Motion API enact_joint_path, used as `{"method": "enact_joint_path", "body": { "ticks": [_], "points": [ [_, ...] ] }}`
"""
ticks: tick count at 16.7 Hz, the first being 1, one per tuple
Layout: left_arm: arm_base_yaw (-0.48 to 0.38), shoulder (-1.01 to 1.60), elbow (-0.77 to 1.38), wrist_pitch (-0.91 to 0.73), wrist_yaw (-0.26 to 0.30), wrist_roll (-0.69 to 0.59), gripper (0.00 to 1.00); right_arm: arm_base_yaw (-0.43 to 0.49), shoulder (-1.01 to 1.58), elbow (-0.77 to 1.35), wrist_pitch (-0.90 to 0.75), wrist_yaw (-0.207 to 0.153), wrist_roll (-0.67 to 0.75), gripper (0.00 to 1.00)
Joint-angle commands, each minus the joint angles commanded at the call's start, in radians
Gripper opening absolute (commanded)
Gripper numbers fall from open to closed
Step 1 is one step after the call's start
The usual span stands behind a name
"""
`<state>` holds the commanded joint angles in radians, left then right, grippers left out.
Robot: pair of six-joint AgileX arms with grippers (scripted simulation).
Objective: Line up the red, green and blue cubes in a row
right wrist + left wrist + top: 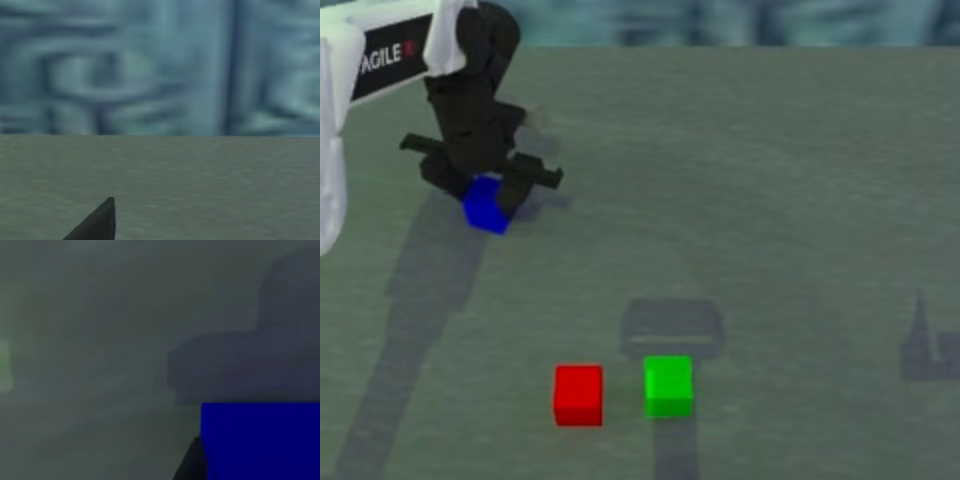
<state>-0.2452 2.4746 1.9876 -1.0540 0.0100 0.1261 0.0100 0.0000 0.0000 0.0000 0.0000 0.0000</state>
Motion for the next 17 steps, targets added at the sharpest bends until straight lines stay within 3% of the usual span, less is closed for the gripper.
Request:
{"method": "enact_joint_path", "body": {
  "ticks": [7, 13, 17],
  "points": [
    [0.016, -0.044, 0.159, -0.208, -0.001, -0.001, 0.00, 0.000, 0.000, 0.000, 0.000, 0.000, 0.000, 1.00],
    [0.011, -0.046, 0.169, -0.218, -0.001, -0.002, 0.00, 0.000, 0.000, 0.000, 0.000, 0.000, 0.000, 1.00],
    [-0.074, -0.048, 0.168, -0.224, -0.004, -0.109, 0.00, 0.000, 0.000, 0.000, 0.000, 0.000, 0.000, 1.00]
  ]
}}
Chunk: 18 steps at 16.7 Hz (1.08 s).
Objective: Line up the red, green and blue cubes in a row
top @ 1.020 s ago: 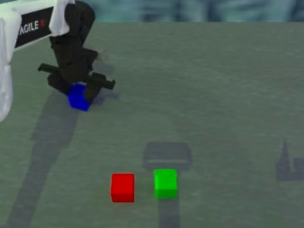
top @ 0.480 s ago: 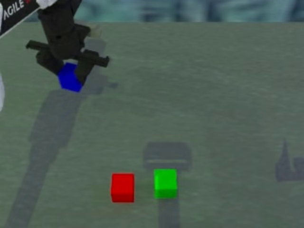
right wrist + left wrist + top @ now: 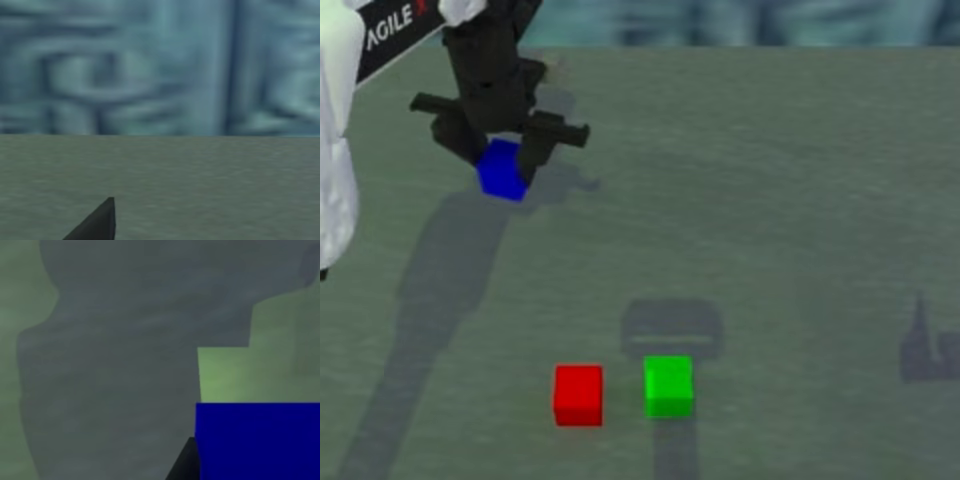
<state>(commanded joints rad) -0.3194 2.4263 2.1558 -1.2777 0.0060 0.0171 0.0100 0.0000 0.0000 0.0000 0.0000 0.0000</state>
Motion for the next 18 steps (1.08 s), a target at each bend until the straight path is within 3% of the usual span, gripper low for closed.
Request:
{"method": "enact_joint_path", "body": {
  "ticks": [3, 12, 15, 18],
  "points": [
    [-0.129, -0.012, -0.013, -0.005, -0.004, -0.179, 0.00, 0.000, 0.000, 0.000, 0.000, 0.000, 0.000, 1.00],
    [-0.589, -0.087, -0.105, -0.010, -0.018, -0.886, 0.00, 0.000, 0.000, 0.000, 0.000, 0.000, 0.000, 1.00],
    [-0.674, -0.116, -0.126, -0.001, -0.025, -0.992, 0.00, 0.000, 0.000, 0.000, 0.000, 0.000, 0.000, 1.00],
    [-0.689, -0.123, -0.130, 0.002, -0.026, -1.010, 0.00, 0.000, 0.000, 0.000, 0.000, 0.000, 0.000, 1.00]
  ]
}}
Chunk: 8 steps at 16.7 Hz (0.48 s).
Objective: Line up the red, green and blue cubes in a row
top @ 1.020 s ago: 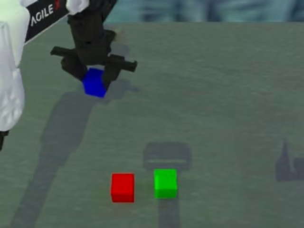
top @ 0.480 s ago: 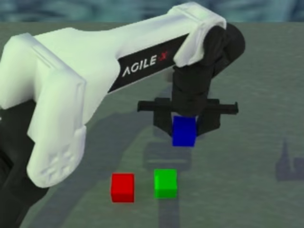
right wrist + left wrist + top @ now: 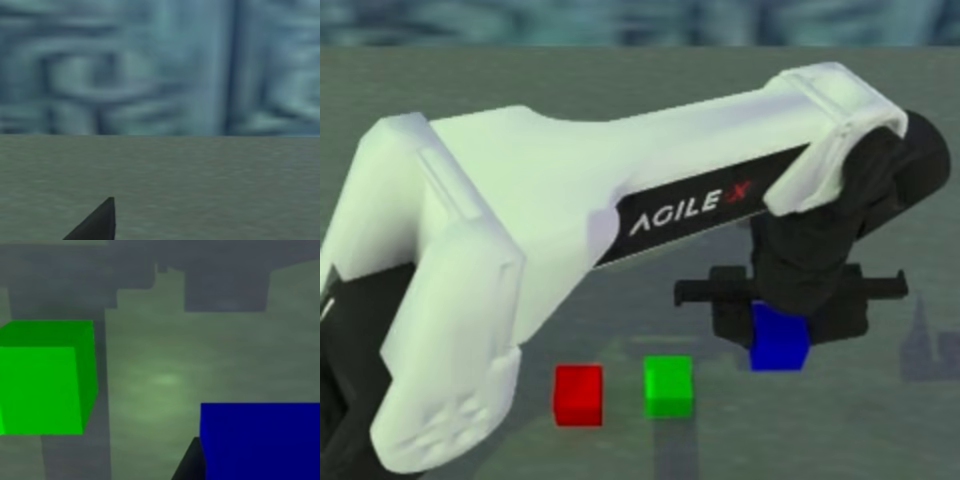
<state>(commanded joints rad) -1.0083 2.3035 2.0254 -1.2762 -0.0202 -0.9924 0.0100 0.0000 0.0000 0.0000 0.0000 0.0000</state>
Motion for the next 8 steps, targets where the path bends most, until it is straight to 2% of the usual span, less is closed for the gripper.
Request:
{"method": "enact_joint_path", "body": {
  "ticks": [4, 8],
  "points": [
    [0.003, 0.006, -0.013, 0.017, 0.001, 0.004, 0.00, 0.000, 0.000, 0.000, 0.000, 0.000, 0.000, 1.00],
    [0.001, 0.030, -0.121, 0.160, 0.003, 0.005, 0.00, 0.000, 0.000, 0.000, 0.000, 0.000, 0.000, 1.00]
  ]
}}
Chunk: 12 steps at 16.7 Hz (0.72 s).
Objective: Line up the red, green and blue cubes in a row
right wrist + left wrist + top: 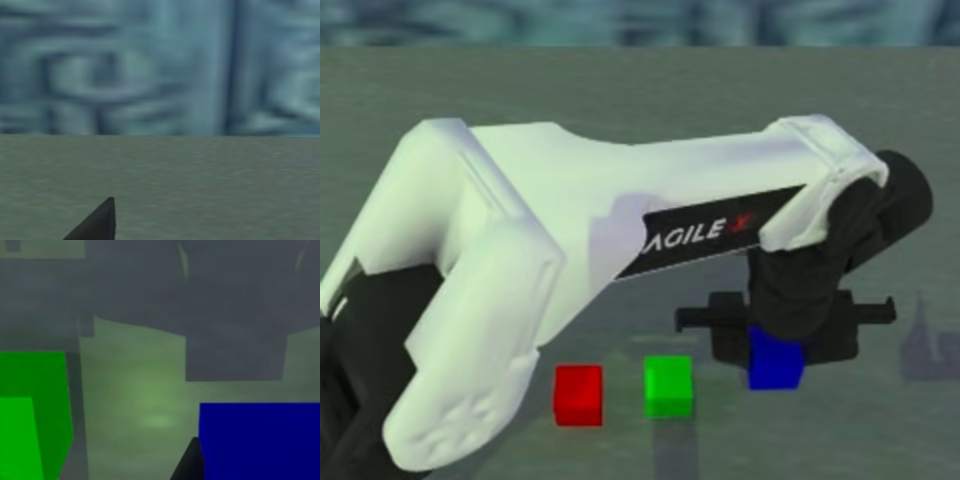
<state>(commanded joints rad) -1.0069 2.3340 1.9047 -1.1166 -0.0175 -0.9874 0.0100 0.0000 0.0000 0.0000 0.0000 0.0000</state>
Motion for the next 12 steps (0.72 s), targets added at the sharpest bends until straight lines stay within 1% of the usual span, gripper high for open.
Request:
{"method": "enact_joint_path", "body": {
  "ticks": [3, 7, 12],
  "points": [
    [0.001, 0.018, -0.069, 0.080, -0.002, -0.002, 0.00, 0.000, 0.000, 0.000, 0.000, 0.000, 0.000, 1.00],
    [0.000, 0.020, -0.074, 0.085, -0.002, -0.003, 0.00, 0.000, 0.000, 0.000, 0.000, 0.000, 0.000, 1.00],
    [0.000, 0.020, -0.074, 0.085, -0.002, -0.003, 0.38, 0.000, 0.000, 0.000, 0.000, 0.000, 0.000, 1.00]
  ]
}}
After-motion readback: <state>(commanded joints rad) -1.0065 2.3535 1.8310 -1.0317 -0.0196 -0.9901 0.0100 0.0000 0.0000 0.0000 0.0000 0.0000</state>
